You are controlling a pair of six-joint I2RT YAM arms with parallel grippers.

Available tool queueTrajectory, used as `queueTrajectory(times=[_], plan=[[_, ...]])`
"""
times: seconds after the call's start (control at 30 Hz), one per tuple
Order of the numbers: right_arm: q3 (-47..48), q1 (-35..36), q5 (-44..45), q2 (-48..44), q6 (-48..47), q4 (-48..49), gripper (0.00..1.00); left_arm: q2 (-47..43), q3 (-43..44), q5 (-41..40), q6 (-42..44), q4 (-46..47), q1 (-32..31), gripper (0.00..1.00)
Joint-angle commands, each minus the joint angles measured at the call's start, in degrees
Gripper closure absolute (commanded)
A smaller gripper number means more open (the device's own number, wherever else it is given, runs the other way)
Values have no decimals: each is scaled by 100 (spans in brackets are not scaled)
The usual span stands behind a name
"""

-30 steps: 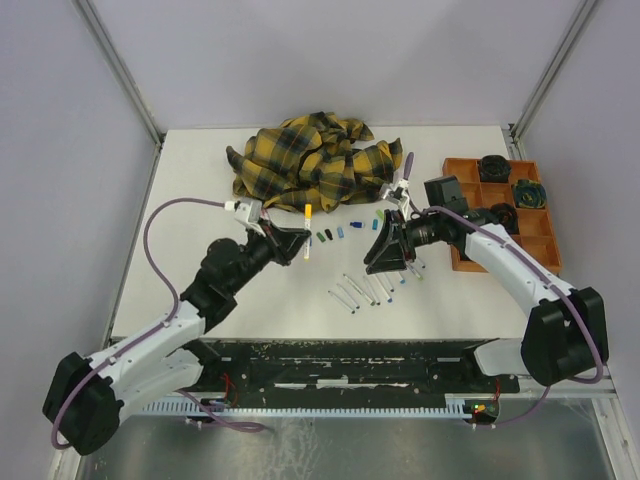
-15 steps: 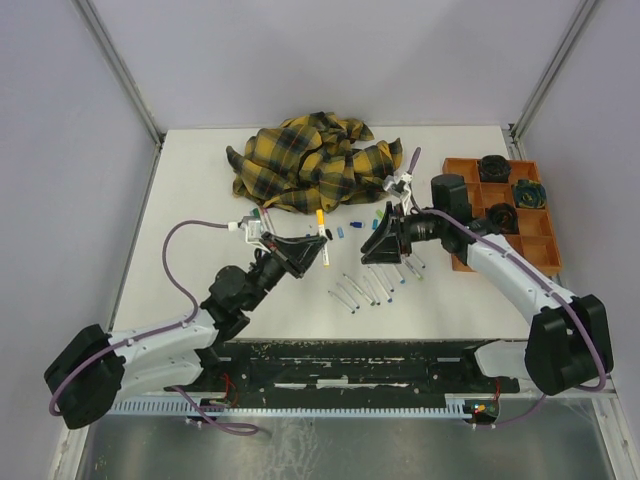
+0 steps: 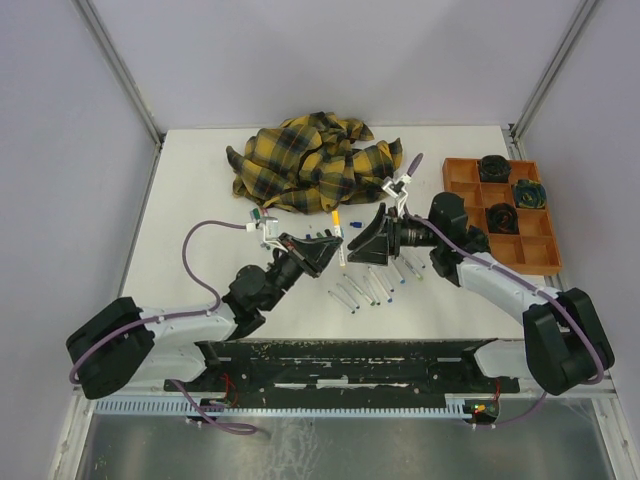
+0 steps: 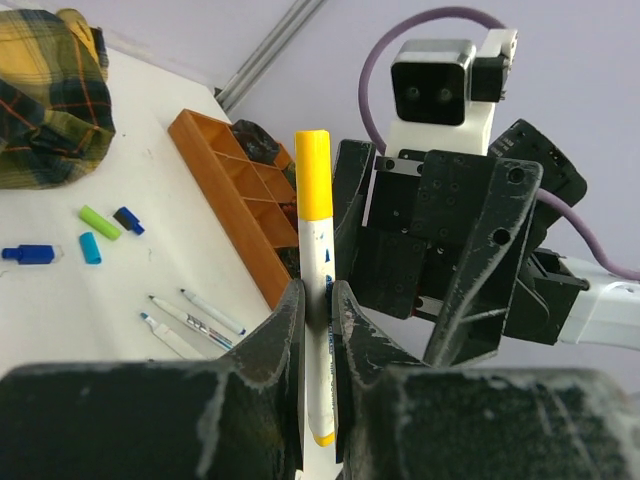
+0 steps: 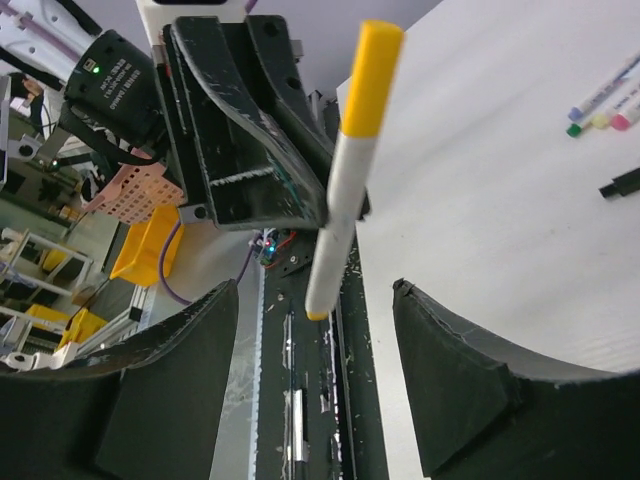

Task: Open the pen caps
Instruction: Pick up the pen from the center of the board.

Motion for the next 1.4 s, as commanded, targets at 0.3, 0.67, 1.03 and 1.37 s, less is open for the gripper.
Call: queueTrajectory(times=[0.3,0.67,1.03,1.37], plan=[[84,447,311,67,103,370,33,531,564,-216,-18,921,-279,97],[145,455,299,56,99,249,80,684,543,-294,-39,1065,-432,97],[238,458,239,47,-103,-49,100,493,482,-463,-167,630,-419,75],[363,454,124,17,-457,-484,100,-421,633,-419,-192,-1084,-219,20]])
